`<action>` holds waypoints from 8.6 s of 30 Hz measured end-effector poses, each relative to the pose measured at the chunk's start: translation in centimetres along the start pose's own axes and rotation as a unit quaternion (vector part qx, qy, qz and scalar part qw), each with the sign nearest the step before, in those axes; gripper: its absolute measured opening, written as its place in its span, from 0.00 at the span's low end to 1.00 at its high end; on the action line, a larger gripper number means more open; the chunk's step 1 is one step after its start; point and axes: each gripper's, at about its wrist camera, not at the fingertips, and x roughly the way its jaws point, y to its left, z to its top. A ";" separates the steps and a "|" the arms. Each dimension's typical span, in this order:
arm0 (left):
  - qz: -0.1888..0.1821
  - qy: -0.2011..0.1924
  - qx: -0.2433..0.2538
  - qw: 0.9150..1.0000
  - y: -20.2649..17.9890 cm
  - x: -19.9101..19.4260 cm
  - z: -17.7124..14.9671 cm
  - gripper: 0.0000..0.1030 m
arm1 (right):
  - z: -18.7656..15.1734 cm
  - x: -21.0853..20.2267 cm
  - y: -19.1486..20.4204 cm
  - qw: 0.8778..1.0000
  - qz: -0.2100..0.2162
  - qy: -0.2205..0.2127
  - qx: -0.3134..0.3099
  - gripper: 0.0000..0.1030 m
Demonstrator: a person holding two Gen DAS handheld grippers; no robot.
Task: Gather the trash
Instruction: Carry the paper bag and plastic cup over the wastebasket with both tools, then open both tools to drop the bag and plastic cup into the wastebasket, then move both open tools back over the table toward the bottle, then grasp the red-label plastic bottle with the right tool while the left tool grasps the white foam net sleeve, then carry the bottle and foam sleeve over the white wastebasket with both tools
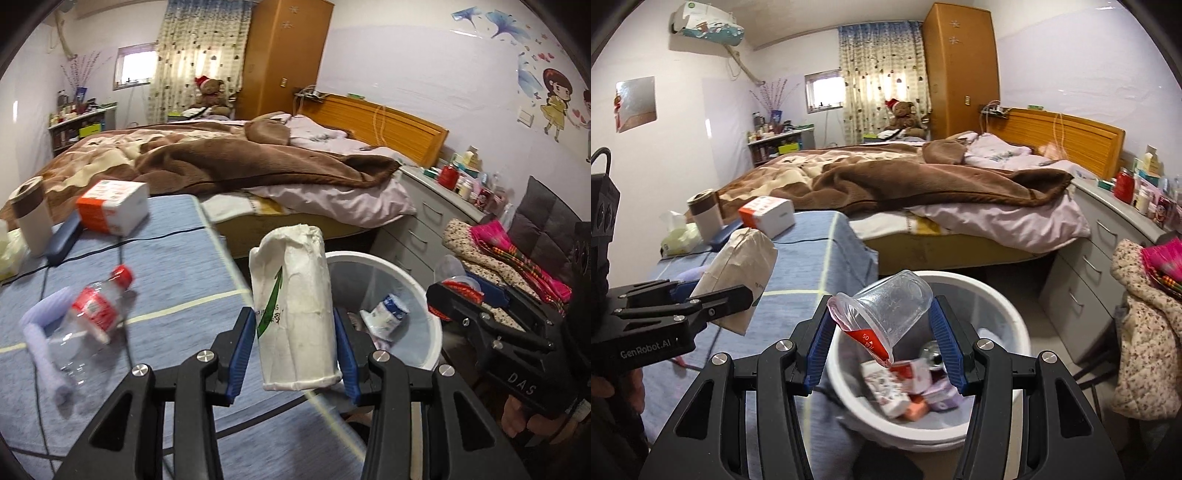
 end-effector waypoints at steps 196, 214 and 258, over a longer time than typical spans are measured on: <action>0.167 0.057 -0.127 0.976 19.8 -3.1 -5.4 0.37 | 0.1 10.3 15.5 0.965 0.172 0.158 -0.121 0.62; 0.128 0.006 -0.042 0.991 10.4 -5.1 -2.6 0.37 | 1.5 3.5 8.7 0.986 0.126 0.084 -0.074 0.62; -0.018 0.090 0.083 0.992 -7.4 8.7 -1.7 0.37 | -1.2 4.8 -7.2 0.992 -0.016 0.120 0.038 0.62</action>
